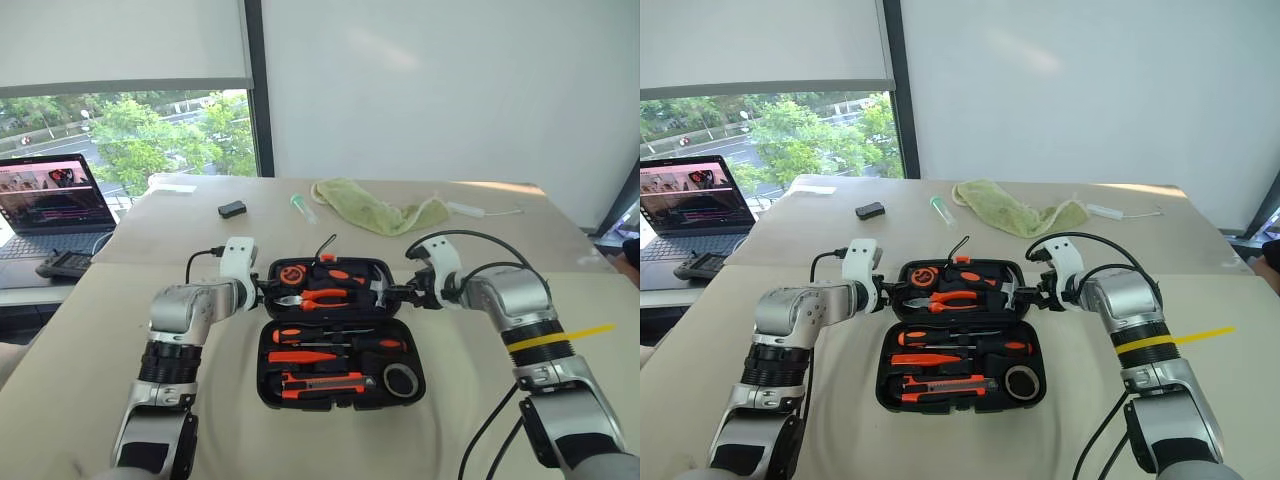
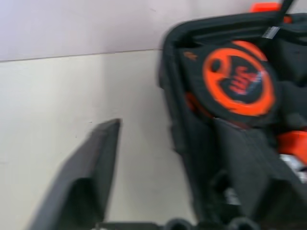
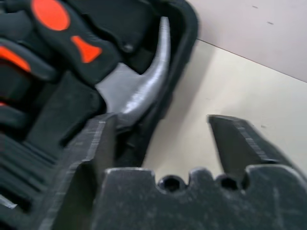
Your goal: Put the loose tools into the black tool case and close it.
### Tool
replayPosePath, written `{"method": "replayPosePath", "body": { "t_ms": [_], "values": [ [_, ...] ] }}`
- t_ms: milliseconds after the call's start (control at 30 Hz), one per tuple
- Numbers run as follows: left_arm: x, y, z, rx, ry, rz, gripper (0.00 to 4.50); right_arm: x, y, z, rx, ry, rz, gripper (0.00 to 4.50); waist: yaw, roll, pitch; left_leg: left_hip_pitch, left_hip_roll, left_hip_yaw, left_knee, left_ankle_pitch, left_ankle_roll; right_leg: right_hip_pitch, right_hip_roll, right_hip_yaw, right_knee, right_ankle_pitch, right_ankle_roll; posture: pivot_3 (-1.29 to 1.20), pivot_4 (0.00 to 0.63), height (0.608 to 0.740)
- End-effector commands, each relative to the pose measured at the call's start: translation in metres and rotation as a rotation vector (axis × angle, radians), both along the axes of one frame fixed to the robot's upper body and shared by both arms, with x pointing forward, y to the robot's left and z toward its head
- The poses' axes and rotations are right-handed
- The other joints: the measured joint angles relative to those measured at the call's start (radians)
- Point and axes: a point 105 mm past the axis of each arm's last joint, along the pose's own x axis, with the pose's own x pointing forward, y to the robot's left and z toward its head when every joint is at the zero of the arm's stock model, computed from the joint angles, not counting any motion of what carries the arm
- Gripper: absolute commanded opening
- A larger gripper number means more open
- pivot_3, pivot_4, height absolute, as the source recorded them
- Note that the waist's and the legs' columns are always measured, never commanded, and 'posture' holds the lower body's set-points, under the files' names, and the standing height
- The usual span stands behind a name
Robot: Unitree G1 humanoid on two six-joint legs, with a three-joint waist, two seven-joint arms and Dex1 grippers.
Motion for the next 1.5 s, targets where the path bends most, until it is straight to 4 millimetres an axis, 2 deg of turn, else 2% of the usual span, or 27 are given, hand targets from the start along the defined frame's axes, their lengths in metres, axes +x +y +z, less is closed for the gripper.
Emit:
{"method": "replayPosePath", "body": {
  "t_ms": [33, 167, 200, 233, 467, 567, 667, 767, 867, 1033, 1200, 1233, 1300, 1400, 1500],
  "values": [
    [-0.004, -0.008, -0.007, -0.044, 0.054, -0.035, 1.39, 0.0, 0.001, 0.002, -0.012, -0.036, 0.025, 1.93, 0.0, 0.0, 0.0, 0.0, 0.0, 0.0, 0.0, 0.0, 0.0, 0.0, 0.0, 0.0, 0.0, 0.0, 0.0, 0.0, 0.15, 0.74],
    [0.001, -0.005, -0.001, -0.085, 0.011, -0.024, 0.0, -0.001, 0.006, 0.014, 0.041, -0.124, 0.046, 0.54, 0.004, 0.0, 0.0, 0.0, 0.0, -0.001, 0.0, 0.0, 0.0, -0.001, -0.002, 0.0, 0.001, 0.0, 0.0, 0.0, 0.15, 0.74],
    [0.004, -0.006, 0.005, -0.106, -0.022, -0.027, 0.0, -0.001, 0.008, 0.018, 0.065, -0.158, 0.051, 0.2, 0.003, 0.0, 0.0, 0.0, 0.0, -0.001, 0.0, 0.0, -0.001, -0.001, -0.002, 0.0, 0.001, 0.0, 0.0, 0.0, 0.15, 0.74],
    [0.006, -0.007, 0.011, -0.123, -0.06, -0.037, 0.0, -0.002, 0.011, 0.024, 0.084, -0.205, 0.069, 0.05, 0.003, 0.0, 0.0, 0.0, 0.0, -0.001, 0.0, 0.0, -0.001, -0.001, -0.003, 0.0, 0.001, 0.0, 0.0, 0.0, 0.15, 0.74],
    [0.02, -0.032, 0.057, -0.212, -0.324, -0.196, 0.0, -0.007, 0.023, 0.052, 0.128, -0.466, 0.15, 0.05, 0.005, 0.0, 0.0, -0.005, 0.0, 0.0, 0.0, 0.003, -0.004, -0.009, -0.004, 0.001, 0.003, 0.003, -0.002, 0.0, 0.15, 0.74],
    [0.02, -0.04, 0.072, -0.165, -0.482, -0.303, 0.0, -0.005, 0.023, 0.063, 0.124, -0.561, 0.148, 0.05, 0.005, 0.0, 0.0, -0.017, -0.001, 0.0, 0.0, 0.005, -0.005, -0.022, -0.003, 0.001, 0.01, 0.004, -0.002, 0.0, 0.15, 0.74],
    [0.012, -0.046, 0.081, -0.081, -0.63, -0.423, 0.0, -0.009, 0.023, 0.068, 0.084, -0.645, 0.169, 0.05, 0.002, 0.0, 0.0, -0.026, -0.002, 0.003, 0.0, 0.009, -0.006, -0.033, -0.001, 0.001, 0.013, 0.004, -0.002, 0.0, 0.15, 0.74],
    [-0.002, -0.048, 0.085, -0.066, -0.714, -0.509, 0.0, -0.019, 0.022, 0.068, 0.052, -0.707, 0.197, 0.05, 0.002, 0.0, 0.0, -0.027, -0.001, 0.003, 0.0, 0.009, -0.006, -0.034, 0.0, 0.0, 0.012, 0.004, -0.002, 0.0, 0.15, 0.74],
    [-0.025, -0.05, 0.081, -0.015, -0.801, -0.639, 0.0, -0.038, 0.024, 0.067, 0.008, -0.777, 0.251, 0.05, -0.001, 0.0, 0.0, -0.028, -0.001, 0.004, -0.001, 0.008, -0.005, -0.034, 0.0, 0.0, 0.01, 0.004, -0.002, 0.0, 0.15, 0.74],
    [-0.058, -0.04, 0.055, 0.086, -0.802, -0.804, 0.0, -0.073, 0.028, 0.055, -0.077, -0.827, 0.357, 0.05, 0.006, 0.0, 0.0, -0.028, -0.001, 0.004, 0.001, 0.008, -0.004, -0.033, 0.0, 0.0, 0.01, 0.003, -0.002, 0.0, 0.15, 0.74],
    [-0.072, -0.031, 0.038, 0.195, -0.814, -0.897, 0.0, -0.095, 0.031, 0.047, -0.146, -0.852, 0.428, 0.05, 0.01, 0.0, 0.0, -0.023, 0.0, 0.004, 0.003, 0.005, 0.001, -0.028, -0.001, 0.001, 0.011, 0.003, -0.002, 0.0, 0.15, 0.74],
    [-0.075, -0.03, 0.036, 0.211, -0.818, -0.92, 0.0, -0.099, 0.032, 0.045, -0.168, -0.855, 0.448, 0.05, 0.011, 0.0, 0.0, -0.018, 0.0, 0.004, 0.003, 0.001, 0.008, -0.023, -0.001, 0.001, 0.01, 0.003, -0.002, 0.0, 0.15, 0.74],
    [-0.083, -0.021, 0.028, 0.242, -0.797, -0.959, 0.0, -0.111, 0.032, 0.037, -0.217, -0.85, 0.493, 0.05, 0.012, 0.0, 0.0, -0.012, 0.001, 0.004, 0.003, 0.0, 0.009, -0.016, -0.001, 0.0, 0.007, 0.003, -0.002, 0.0, 0.15, 0.74],
    [-0.098, -0.001, 0.006, 0.338, -0.732, -1.051, 0.0, -0.131, 0.026, 0.023, -0.341, -0.834, 0.582, 0.05, 0.012, 0.0, 0.0, -0.009, 0.001, 0.004, 0.002, 0.0, 0.009, -0.014, 0.0, 0.001, 0.006, 0.001, -0.003, 0.0, 0.15, 0.74],
    [-0.106, 0.021, -0.009, 0.397, -0.675, -1.07, 0.0, -0.148, 0.015, 0.006, -0.446, -0.788, 0.65, 0.05, 0.009, 0.001, 0.0, -0.003, 0.002, 0.005, 0.001, 0.0, 0.008, -0.01, 0.0, 0.001, 0.006, -0.001, -0.003, 0.0, 0.15, 0.74]
  ]
}}
